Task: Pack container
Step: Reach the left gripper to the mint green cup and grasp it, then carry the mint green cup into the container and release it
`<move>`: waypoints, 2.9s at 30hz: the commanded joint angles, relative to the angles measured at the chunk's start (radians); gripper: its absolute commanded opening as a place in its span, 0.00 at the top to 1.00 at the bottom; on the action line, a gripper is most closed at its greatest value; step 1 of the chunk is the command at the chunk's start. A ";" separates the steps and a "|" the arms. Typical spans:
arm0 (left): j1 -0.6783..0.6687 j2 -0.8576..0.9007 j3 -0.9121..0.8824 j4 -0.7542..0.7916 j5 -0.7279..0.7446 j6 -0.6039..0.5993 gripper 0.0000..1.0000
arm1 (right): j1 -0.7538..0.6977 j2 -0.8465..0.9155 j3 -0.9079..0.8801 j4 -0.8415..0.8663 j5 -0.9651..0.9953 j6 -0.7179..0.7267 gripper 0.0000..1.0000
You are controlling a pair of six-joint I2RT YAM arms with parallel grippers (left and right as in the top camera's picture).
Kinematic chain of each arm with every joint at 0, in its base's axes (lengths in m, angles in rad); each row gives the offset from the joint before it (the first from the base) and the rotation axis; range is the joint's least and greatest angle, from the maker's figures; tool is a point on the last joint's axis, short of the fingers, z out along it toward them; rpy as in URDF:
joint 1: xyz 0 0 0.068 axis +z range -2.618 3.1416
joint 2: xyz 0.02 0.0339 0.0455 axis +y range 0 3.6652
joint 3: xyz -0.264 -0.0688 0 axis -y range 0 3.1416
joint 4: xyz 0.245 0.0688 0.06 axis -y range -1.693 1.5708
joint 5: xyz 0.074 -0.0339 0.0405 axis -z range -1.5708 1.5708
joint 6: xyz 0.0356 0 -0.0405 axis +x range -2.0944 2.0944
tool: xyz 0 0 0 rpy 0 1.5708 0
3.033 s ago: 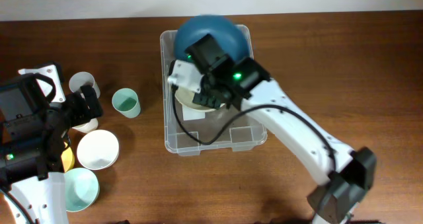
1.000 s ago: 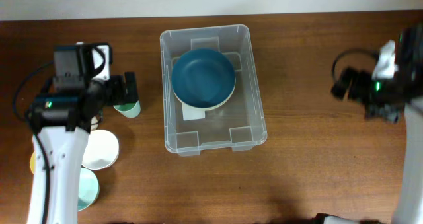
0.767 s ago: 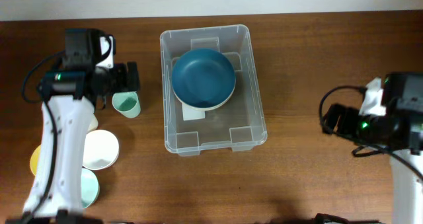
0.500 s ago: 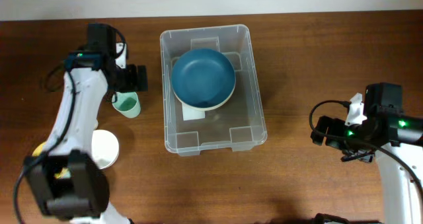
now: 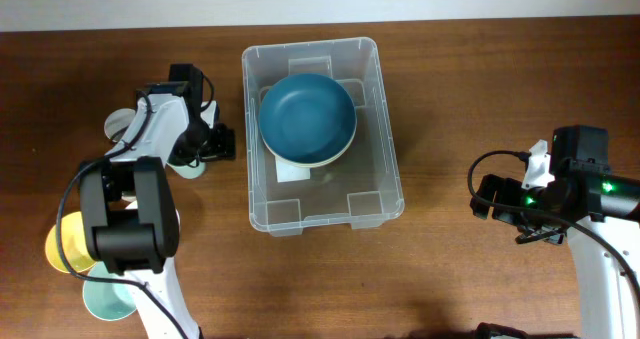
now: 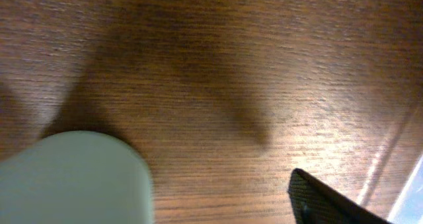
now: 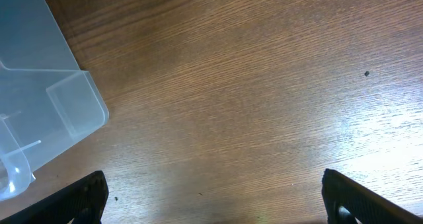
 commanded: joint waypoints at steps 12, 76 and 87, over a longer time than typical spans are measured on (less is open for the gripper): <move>-0.009 0.000 0.100 -0.054 0.011 -0.003 0.99 | 0.007 -0.004 -0.004 0.002 -0.005 -0.003 0.01; -0.777 0.159 0.467 -0.243 0.090 -0.602 0.99 | 0.007 -0.004 -0.004 -0.002 -0.002 -0.003 0.01; -0.778 0.159 0.467 -0.239 0.119 -0.687 0.99 | 0.007 -0.004 -0.004 -0.001 -0.002 -0.003 0.01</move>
